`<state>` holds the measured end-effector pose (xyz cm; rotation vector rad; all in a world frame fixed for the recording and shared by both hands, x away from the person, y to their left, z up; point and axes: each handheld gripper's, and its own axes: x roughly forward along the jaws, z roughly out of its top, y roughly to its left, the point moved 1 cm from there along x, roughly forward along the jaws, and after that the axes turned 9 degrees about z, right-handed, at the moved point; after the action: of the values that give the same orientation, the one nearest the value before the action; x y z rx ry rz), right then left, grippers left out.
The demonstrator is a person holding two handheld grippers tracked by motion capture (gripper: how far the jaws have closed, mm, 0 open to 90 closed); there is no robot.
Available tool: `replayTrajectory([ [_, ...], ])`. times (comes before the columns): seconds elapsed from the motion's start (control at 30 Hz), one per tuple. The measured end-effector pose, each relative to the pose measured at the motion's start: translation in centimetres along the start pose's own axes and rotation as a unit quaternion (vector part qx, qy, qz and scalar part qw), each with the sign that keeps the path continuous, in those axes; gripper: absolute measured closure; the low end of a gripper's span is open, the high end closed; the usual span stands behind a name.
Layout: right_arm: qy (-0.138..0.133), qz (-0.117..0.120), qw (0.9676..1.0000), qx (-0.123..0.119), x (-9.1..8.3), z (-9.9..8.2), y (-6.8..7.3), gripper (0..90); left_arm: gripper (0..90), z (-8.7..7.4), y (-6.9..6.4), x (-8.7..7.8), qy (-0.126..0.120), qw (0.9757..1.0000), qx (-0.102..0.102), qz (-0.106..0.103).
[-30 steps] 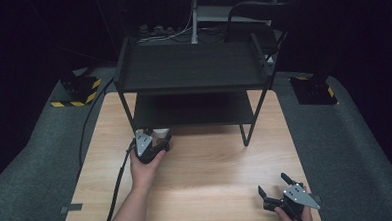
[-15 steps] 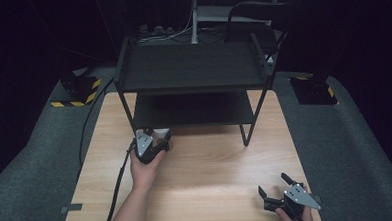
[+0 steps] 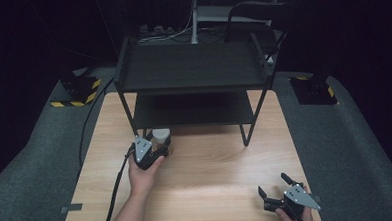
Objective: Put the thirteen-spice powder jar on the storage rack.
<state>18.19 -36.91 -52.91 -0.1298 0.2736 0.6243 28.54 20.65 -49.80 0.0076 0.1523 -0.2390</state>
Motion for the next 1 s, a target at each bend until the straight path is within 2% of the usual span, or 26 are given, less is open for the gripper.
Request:
replayTrajectory([
  [0.1, 0.0, 0.0, 1.0, -0.001, 0.0, 0.0, 0.0, 0.5, 33.7, 0.1, 0.0, -0.9, 0.005, 1.0, -0.003, -0.008],
  [0.27, 0.0, 0.001, 1.0, -0.001, 0.0, 0.0, 0.0, 0.5, 33.8, 0.4, 0.0, -2.3, -0.001, 0.9998, 0.002, -0.018],
  [0.33, 0.0, 0.001, 1.0, -0.001, 0.0, 0.0, 0.0, 0.5, 33.7, 0.7, 0.1, -2.8, 0.001, 0.9996, 0.0, -0.028],
  [0.43, 0.0, 0.001, 1.0, -0.001, 0.0, 0.0, 0.0, 0.5, 33.7, 1.5, 0.1, -3.5, 0.008, 0.9991, -0.001, -0.041],
  [0.57, 0.0, 0.003, 1.0, -0.003, 0.0, 0.0, -0.1, 0.5, 33.7, 2.9, -0.3, -4.9, 0.019, 0.9984, 0.02, -0.049],
  [0.67, 0.0, 0.002, 1.0, -0.003, 0.0, 0.0, -0.1, 0.5, 33.8, 3.6, -0.4, -5.8, 0.024, 0.9979, 0.015, -0.058],
  [0.83, 0.0, 0.002, 1.0, -0.003, 0.0, 0.0, 0.0, 0.5, 33.8, 5.1, -0.7, -7.4, 0.026, 0.997, 0.021, -0.07],
  [0.87, 0.0, 0.002, 1.0, -0.003, 0.0, 0.0, 0.0, 0.5, 33.8, 5.9, -0.9, -8.1, 0.022, 0.9969, 0.015, -0.074],
  [1.0, 0.001, 0.0, 1.0, -0.003, 0.0, 0.0, 0.0, 0.5, 33.8, 6.9, -1.0, -8.5, 0.02, 0.9968, 0.012, -0.076],
])
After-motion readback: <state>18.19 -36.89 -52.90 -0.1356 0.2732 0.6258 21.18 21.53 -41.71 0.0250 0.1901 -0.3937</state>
